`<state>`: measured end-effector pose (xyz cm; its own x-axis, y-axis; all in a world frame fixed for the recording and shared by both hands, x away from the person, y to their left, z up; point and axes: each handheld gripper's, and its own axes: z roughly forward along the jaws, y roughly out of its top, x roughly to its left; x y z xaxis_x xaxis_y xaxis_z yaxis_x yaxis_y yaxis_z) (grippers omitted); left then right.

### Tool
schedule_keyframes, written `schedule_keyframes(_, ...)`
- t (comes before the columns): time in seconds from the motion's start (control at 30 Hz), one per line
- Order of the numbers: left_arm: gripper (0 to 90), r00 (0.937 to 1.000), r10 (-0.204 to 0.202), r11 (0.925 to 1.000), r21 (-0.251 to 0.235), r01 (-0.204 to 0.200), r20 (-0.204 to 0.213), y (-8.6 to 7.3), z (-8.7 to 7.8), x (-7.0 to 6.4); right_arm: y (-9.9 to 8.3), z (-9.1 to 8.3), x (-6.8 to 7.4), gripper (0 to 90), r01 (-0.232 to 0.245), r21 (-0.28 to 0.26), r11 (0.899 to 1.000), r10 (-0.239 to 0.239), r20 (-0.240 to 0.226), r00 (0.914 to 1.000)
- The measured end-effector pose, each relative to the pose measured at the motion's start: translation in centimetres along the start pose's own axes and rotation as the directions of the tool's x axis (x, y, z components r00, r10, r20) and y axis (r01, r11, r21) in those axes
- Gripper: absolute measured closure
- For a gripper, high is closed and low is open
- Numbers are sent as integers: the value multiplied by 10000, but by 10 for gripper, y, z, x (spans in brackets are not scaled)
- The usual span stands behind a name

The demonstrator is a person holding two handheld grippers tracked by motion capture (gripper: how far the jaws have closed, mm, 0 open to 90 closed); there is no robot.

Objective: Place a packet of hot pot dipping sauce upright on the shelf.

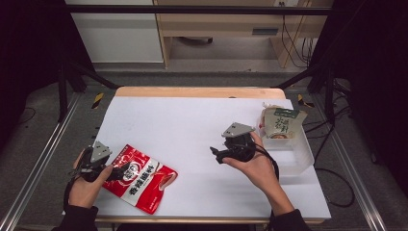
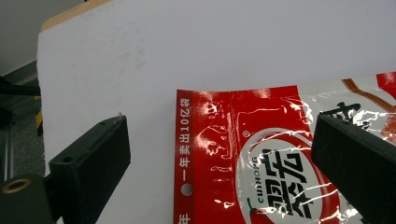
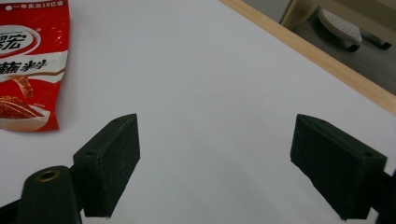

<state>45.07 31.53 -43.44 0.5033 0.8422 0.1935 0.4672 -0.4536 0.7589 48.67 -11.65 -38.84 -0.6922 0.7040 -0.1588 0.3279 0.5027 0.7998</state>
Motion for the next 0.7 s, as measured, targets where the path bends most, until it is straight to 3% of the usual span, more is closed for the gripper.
schedule_keyframes(0.2,55,9999,-132,9999,-41,132,-100,-4,-2,4,-15,10,10,209,-222,36,9997,222,-15,9998)
schedule_keyframes(0.33,58,9994,-319,9995,-7,319,-136,-8,-6,8,-26,16,15,203,-253,265,9993,260,-271,9993)
schedule_keyframes(0.43,58,9986,-498,9986,-184,495,-161,-14,-13,12,-31,14,17,191,-251,261,9993,255,-147,9996)
schedule_keyframes(0.6,57,9946,-1029,9947,-74,1028,-121,-26,-23,16,-42,11,23,181,-362,97,9993,361,106,9993)
schedule_keyframes(0.7,51,9945,-1052,9945,-3,1052,5,-31,-24,17,-47,11,23,175,-487,101,9988,485,237,9985)
